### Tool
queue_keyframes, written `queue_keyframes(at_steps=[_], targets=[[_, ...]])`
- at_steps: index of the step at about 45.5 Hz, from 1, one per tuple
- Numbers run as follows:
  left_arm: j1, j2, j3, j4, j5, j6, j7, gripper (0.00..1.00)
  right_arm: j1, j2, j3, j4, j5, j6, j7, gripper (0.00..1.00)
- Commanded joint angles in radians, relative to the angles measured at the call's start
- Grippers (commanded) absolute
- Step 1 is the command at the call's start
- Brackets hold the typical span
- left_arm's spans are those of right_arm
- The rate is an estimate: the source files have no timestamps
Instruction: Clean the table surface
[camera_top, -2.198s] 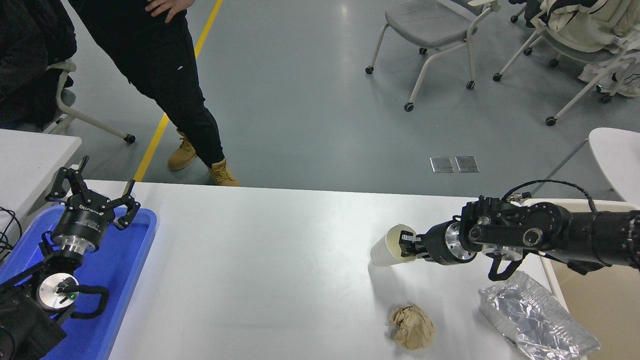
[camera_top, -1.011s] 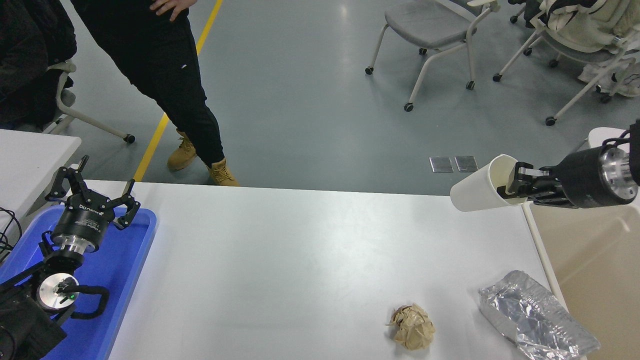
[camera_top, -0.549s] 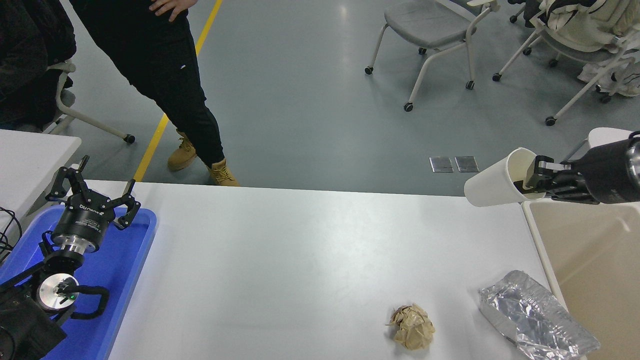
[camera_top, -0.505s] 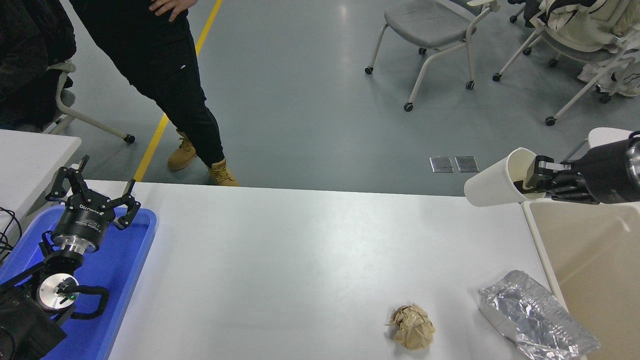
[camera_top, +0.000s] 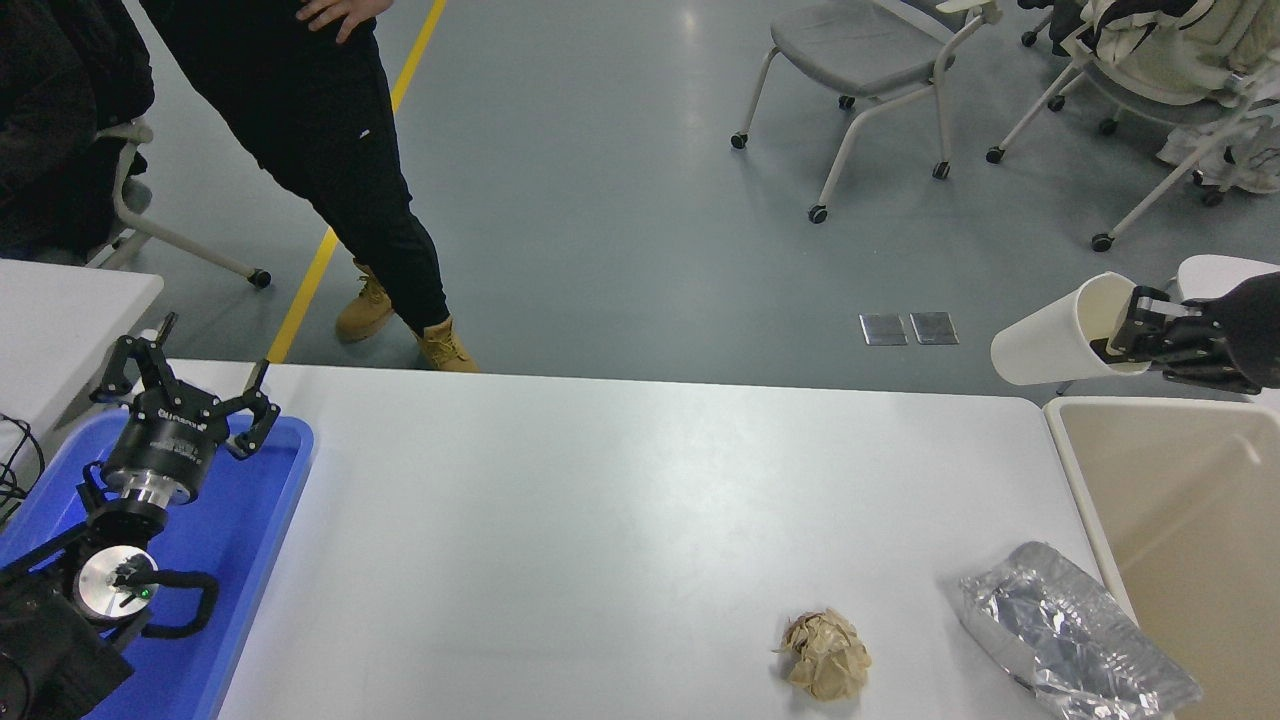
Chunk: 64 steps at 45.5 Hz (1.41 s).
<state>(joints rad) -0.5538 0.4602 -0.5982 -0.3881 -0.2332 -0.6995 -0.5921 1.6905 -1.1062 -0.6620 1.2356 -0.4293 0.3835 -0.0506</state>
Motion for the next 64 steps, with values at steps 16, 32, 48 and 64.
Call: queue_keyframes(at_steps=[16,32,48,64], targets=[[0.0,0.0,0.0,0.0,0.0,0.0,0.0,1.0,-0.368,0.032,0.022,-0.234,0.228,-0.281,0.003,0.0],[0.0,0.0,0.0,0.0,0.0,0.0,0.0,1.0,-0.715,0.339,0.055,-0.622,0.449,-0.443,-0.003,0.0],[0.0,0.0,0.0,0.0,0.0,0.0,0.0,1.0,-1.008,0.7,0.125,-1.179,0.443,-0.434,-0.005,0.0],[0.0,0.0,0.0,0.0,0.0,0.002,0.0,1.0,-1.048,0.726,0.163,-1.19,0.44,-0.449,-0.005,0.0]])
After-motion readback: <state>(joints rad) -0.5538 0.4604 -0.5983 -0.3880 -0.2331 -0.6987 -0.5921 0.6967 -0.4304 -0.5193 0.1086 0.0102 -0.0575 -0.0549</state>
